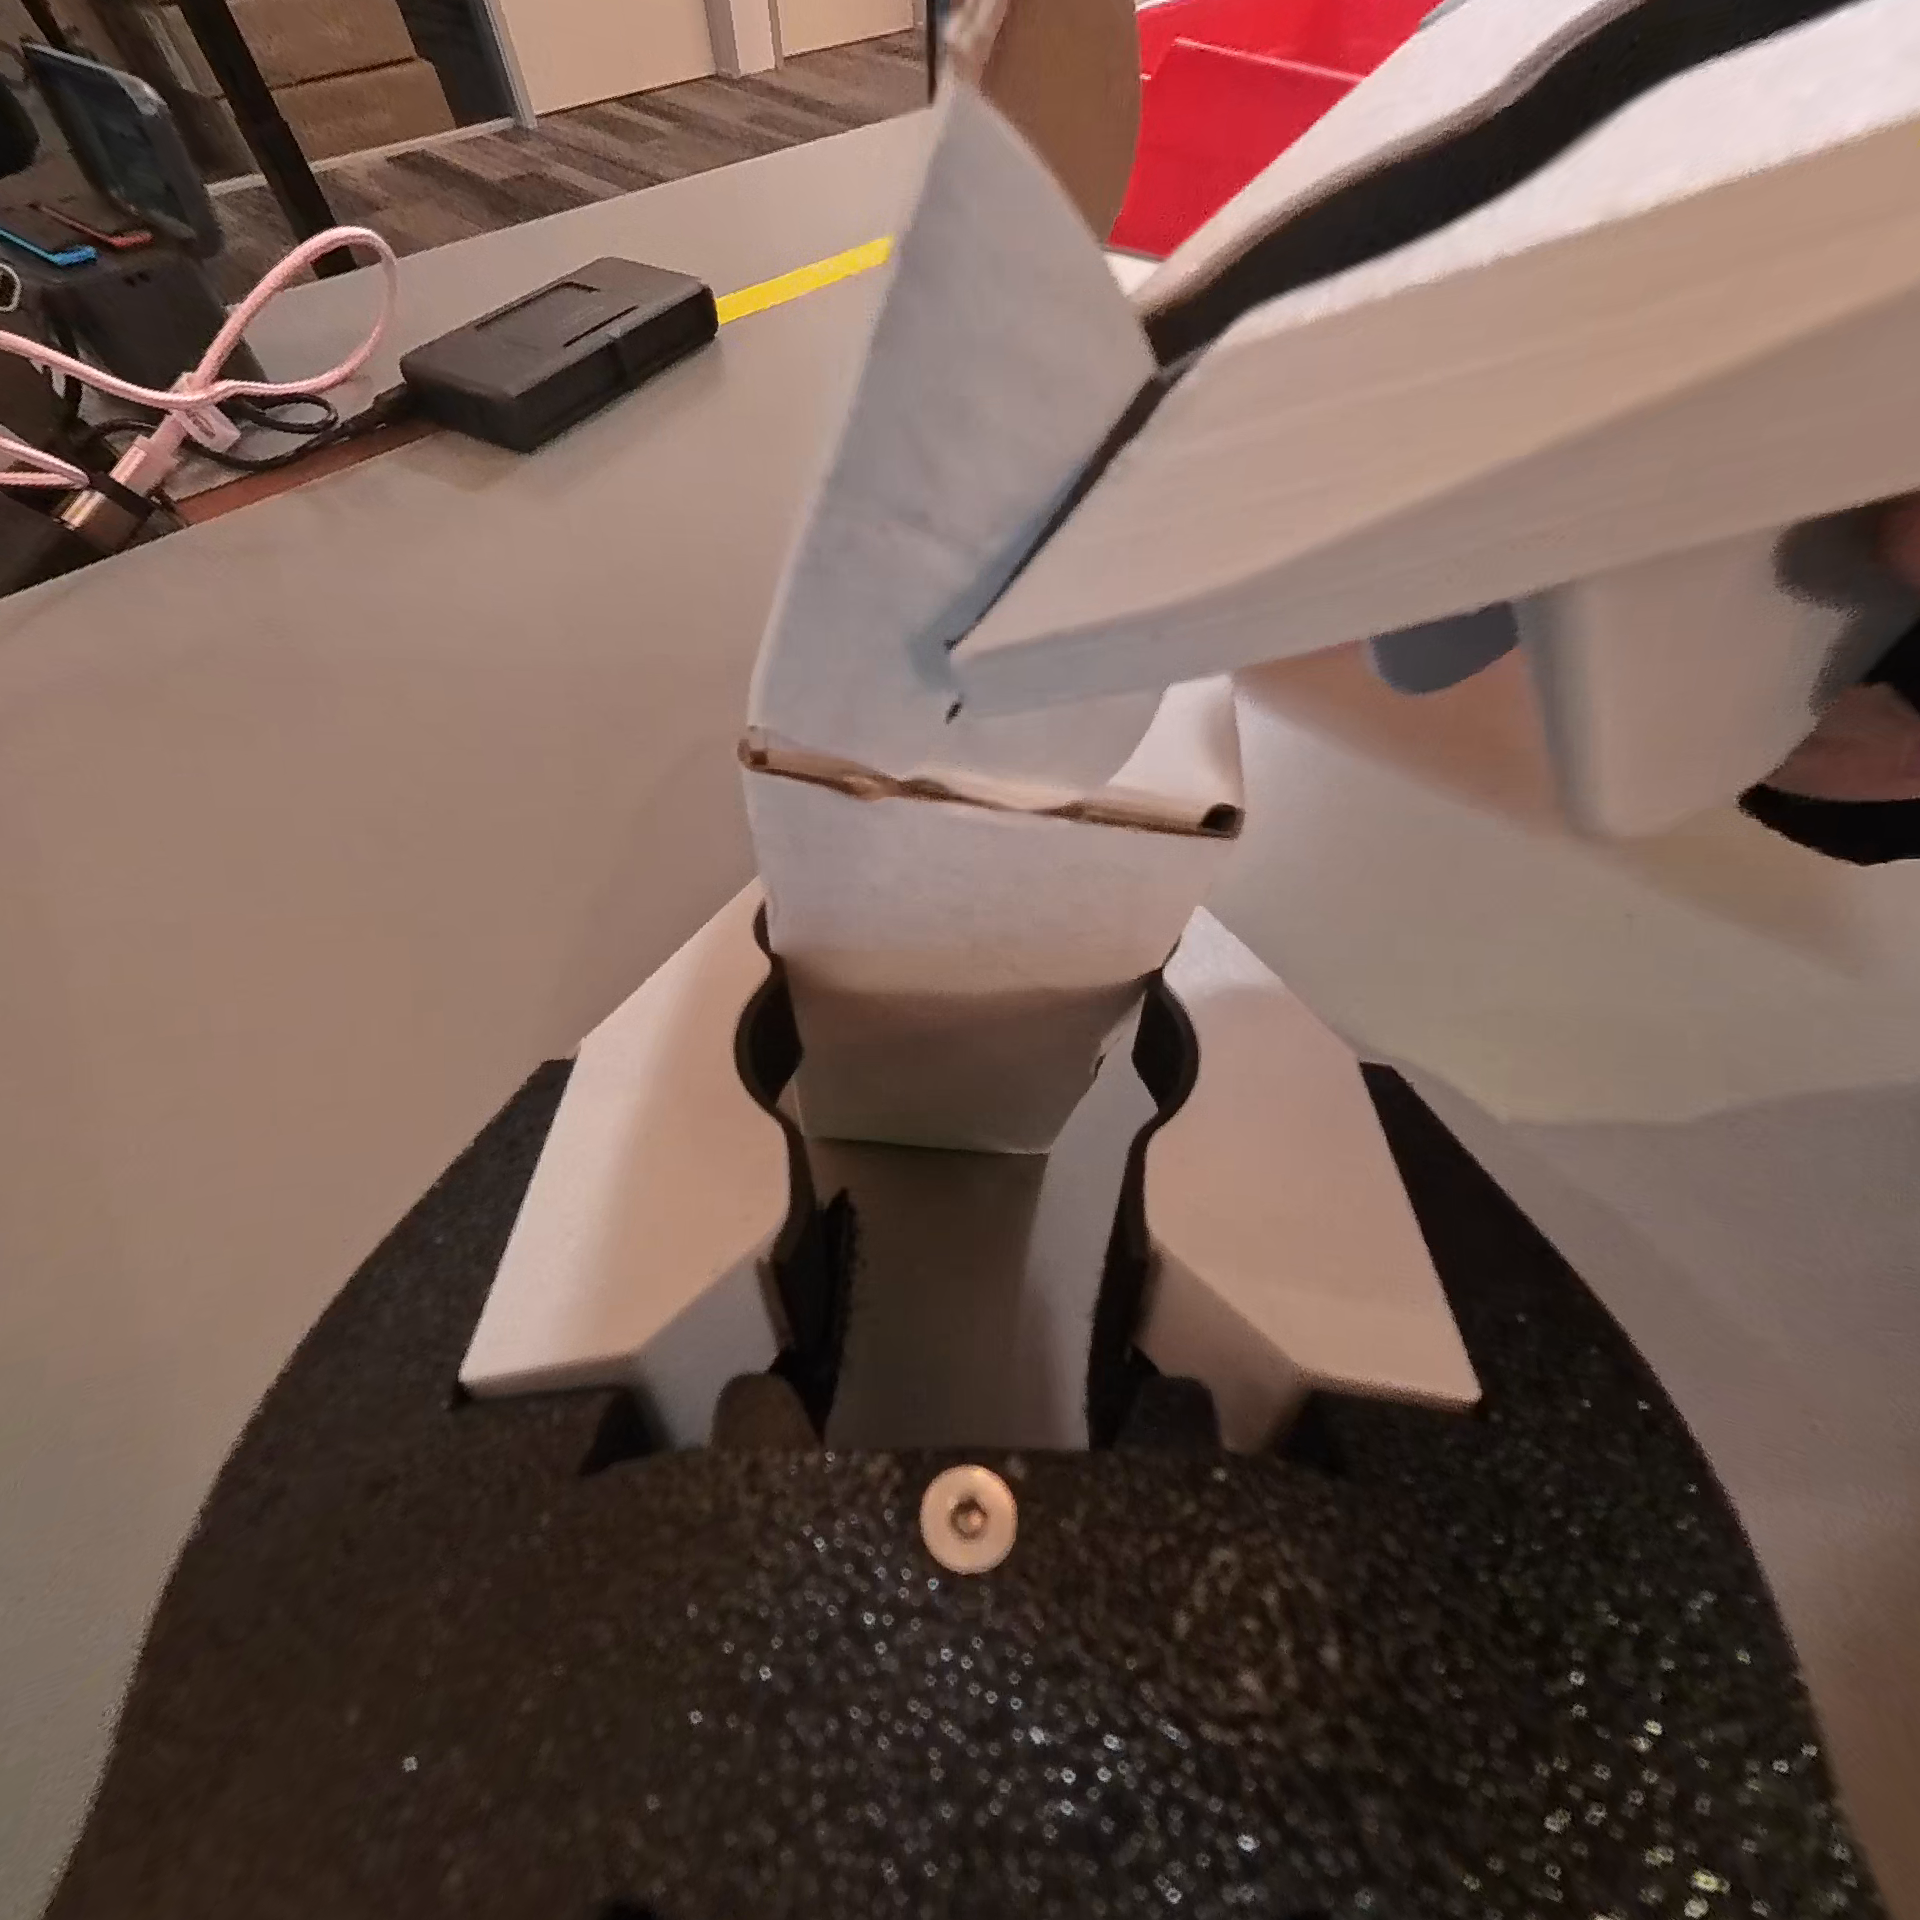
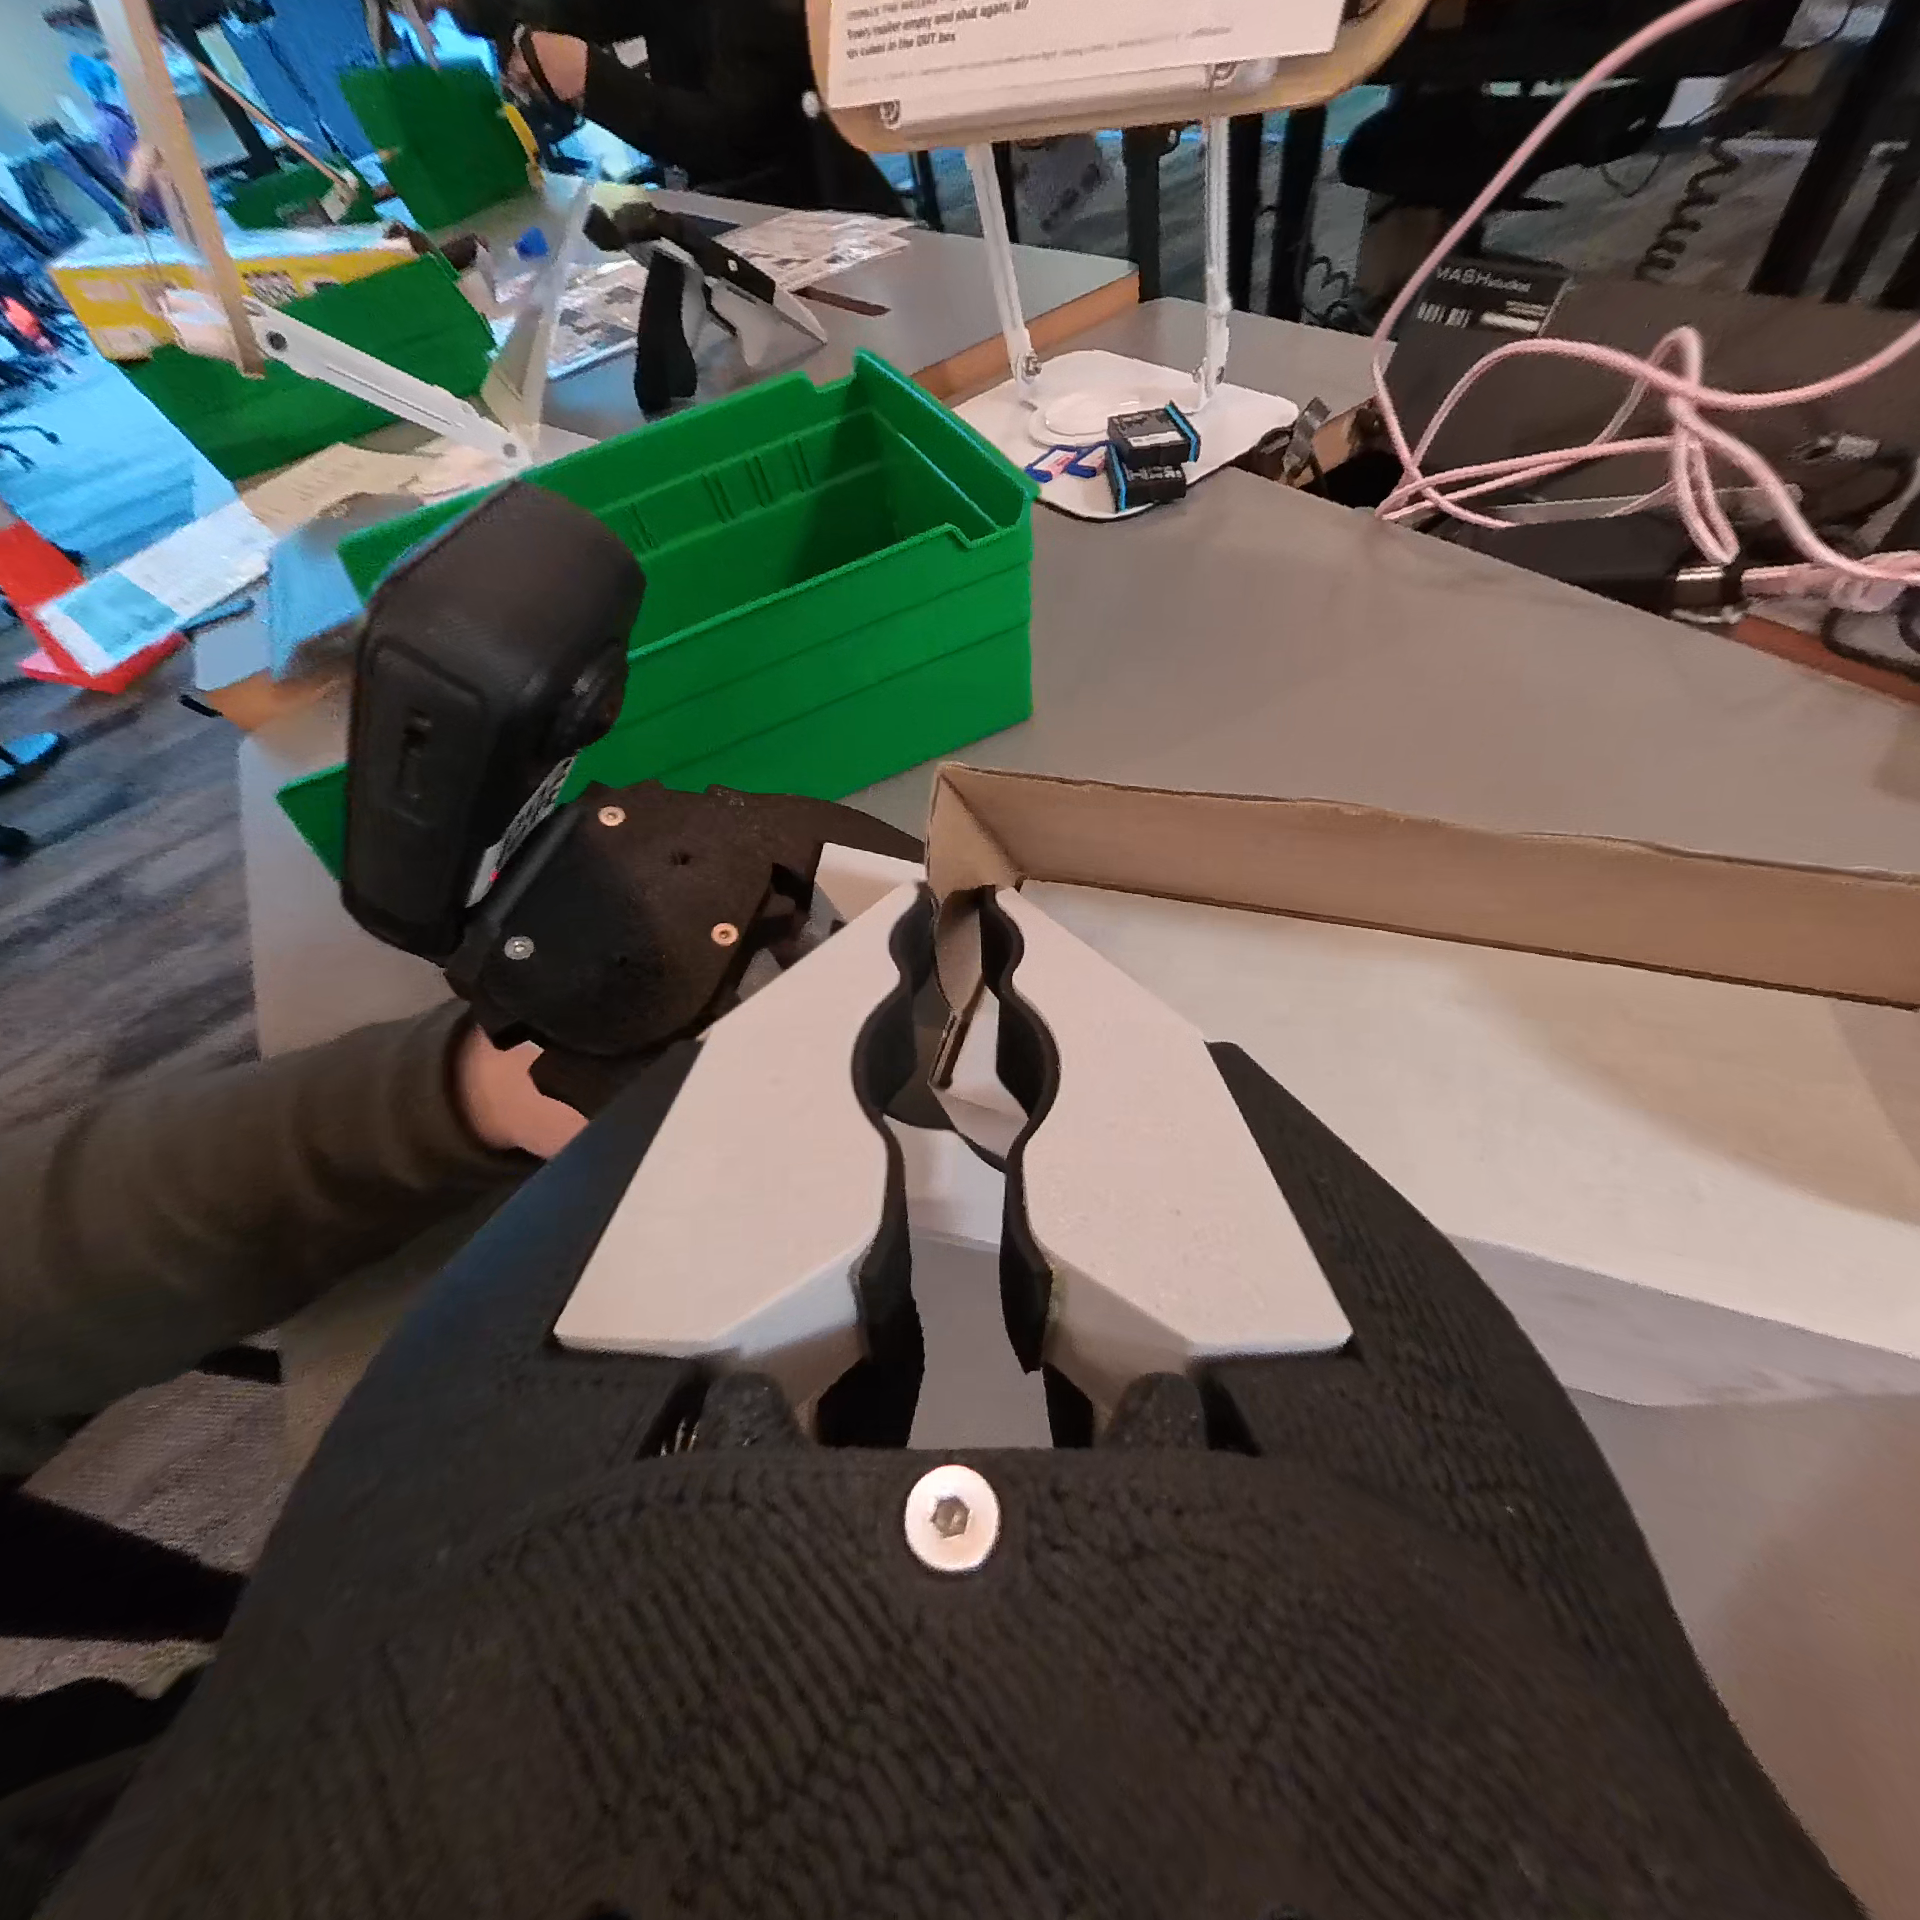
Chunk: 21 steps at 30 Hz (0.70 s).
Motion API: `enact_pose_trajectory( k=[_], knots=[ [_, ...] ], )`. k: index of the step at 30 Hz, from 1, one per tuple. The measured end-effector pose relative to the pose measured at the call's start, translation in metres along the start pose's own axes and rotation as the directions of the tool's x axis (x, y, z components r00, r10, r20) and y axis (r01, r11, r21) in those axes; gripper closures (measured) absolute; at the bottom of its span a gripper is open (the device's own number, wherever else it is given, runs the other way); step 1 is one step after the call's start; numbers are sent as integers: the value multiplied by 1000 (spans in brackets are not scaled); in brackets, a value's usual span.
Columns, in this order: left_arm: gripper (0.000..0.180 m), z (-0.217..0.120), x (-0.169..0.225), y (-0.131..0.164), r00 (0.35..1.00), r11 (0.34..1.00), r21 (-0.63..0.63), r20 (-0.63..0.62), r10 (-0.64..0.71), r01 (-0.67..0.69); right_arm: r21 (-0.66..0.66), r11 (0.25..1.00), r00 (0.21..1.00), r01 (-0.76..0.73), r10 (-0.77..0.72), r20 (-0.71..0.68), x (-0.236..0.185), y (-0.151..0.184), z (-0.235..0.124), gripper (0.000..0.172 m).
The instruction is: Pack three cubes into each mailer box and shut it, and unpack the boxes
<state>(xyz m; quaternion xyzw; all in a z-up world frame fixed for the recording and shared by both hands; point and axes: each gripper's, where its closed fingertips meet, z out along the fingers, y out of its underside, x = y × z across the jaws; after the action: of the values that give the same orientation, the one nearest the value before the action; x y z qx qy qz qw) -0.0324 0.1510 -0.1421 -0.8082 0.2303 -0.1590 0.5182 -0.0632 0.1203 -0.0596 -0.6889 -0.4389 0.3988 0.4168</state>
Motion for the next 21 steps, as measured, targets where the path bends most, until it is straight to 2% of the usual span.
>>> enact_pose_trajectory(
  k=[10, 17, 20, 21],
  knots=[
    [117, 0, -1, 1, 1000, 1000, 0, -8, -19, 19, -6, 995, 993, 103, -103, -51, 2, 7, 1, 168],
    [117, -1, -2, 2, 999, 999, 6, -21, -38, 38, -29, 993, 993, 117, -117, -9, -2, 17, 2, 165],
    [117, -1, -3, 2, 998, 999, 6, -26, -52, 52, 88, 991, 991, 104, -111, 78, -8, -4, -22, 158],
    [117, -1, -3, 2, 998, 998, 6, -29, -55, 55, 150, 983, 992, 104, -113, 53, 0, -16, -36, 156]
  ],
)
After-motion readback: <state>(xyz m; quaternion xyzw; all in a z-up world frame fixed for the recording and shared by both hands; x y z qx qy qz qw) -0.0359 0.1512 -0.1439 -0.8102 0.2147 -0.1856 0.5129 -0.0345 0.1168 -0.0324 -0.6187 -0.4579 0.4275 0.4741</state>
